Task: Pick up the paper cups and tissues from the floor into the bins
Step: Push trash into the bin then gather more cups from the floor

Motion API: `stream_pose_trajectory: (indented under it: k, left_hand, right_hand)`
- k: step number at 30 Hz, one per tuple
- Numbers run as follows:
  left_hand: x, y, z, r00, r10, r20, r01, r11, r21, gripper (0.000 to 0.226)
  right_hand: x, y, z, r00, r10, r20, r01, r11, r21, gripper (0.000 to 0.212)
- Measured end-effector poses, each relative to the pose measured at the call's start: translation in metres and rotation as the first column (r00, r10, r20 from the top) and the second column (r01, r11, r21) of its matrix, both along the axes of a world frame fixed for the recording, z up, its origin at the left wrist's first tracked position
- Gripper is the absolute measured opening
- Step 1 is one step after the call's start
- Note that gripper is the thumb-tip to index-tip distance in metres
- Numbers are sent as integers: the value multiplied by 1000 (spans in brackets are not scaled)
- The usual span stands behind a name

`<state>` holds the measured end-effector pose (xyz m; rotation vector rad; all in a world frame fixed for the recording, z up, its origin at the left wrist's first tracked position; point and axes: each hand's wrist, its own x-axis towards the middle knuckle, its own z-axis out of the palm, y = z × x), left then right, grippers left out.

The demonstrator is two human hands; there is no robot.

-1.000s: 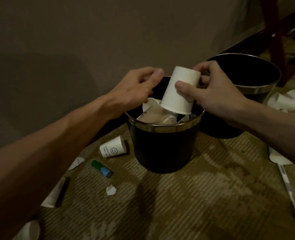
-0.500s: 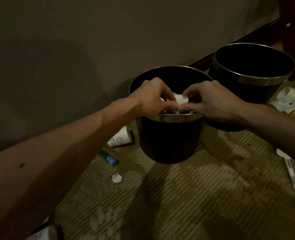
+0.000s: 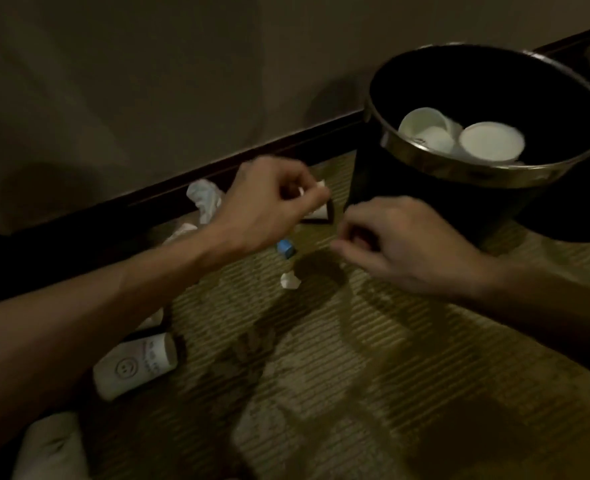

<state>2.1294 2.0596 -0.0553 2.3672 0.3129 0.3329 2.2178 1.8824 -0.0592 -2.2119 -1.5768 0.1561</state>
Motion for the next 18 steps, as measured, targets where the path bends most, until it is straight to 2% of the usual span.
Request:
stream_pose_trajectory:
  k: [4,7,12,15,18]
  left_hand:
    - [-27,22,-68,947,-5,-321,-2,1000,-22,10]
    - [-40,30,-109,897,32,-440,-45,999,-20,2]
    - [-45,28,-147,892,23,-451,-89,988,-126,23]
    - [-43,32,-157,899,26,-438,-95,986,-136,17]
    - [-44,37,-165,894,62,-443,-153,973,-173,11]
  right_hand:
    - [-10,27,-50,978,-47,-205,-2,973,-233,8]
    - [-18,51,-82,951,-112,-290,6,939,-343,15]
    - [-32,79,-125,928,-176,-329,5,887,-462,28]
    - [-35,87,-140,912,-206,-354,9,874,-485,37]
    - [-36,89,-150,883,-232,-408,43,905,-423,25]
